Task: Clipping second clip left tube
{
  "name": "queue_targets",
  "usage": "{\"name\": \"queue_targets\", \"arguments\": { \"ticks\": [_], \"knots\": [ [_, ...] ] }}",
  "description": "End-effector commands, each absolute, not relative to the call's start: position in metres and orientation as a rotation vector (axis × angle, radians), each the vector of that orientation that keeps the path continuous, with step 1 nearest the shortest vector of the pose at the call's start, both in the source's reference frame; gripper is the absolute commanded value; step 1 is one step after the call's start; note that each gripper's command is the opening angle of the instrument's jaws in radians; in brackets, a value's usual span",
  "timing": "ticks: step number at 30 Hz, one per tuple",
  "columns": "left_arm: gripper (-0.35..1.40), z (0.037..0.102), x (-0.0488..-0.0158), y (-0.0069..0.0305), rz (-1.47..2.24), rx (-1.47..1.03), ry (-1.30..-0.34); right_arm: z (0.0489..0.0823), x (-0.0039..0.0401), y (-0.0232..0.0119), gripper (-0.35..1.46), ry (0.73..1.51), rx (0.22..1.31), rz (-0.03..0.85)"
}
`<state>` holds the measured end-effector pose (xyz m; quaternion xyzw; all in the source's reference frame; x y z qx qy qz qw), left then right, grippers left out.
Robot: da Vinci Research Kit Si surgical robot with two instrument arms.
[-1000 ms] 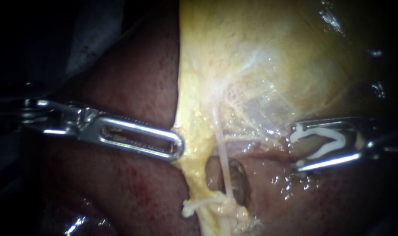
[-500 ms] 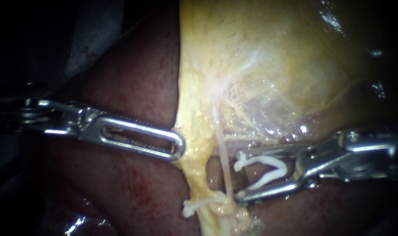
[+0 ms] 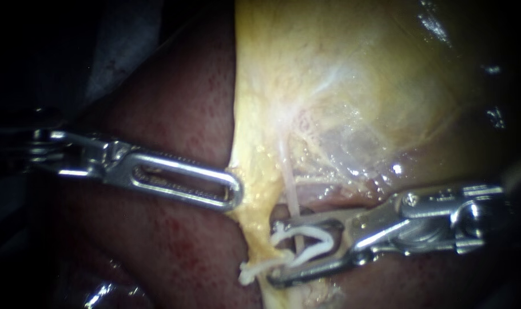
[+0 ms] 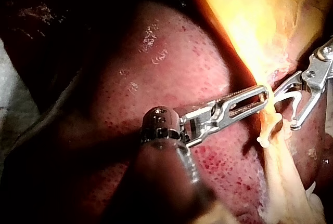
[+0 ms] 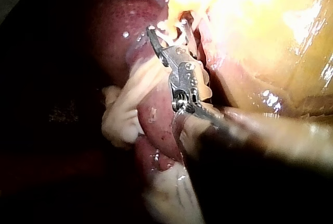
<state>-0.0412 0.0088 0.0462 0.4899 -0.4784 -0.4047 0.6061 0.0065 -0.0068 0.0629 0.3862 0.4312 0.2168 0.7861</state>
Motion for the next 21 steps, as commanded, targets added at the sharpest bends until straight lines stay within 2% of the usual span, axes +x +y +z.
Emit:
{"name": "queue_targets", "arguments": {
  "ticks": [1,21],
  "knots": [
    [-0.35,0.0462,-0.0412,0.0088,-0.936,1.133,-1.106,0.0632,0.0066,-0.0069,0.49,0.927,0.835,0.470],
    [-0.35,0.0460,-0.0415,0.0086,-0.937,1.131,-1.107,0.0646,0.0103,-0.0079,0.43,0.926,0.870,0.425]
  ]
}}
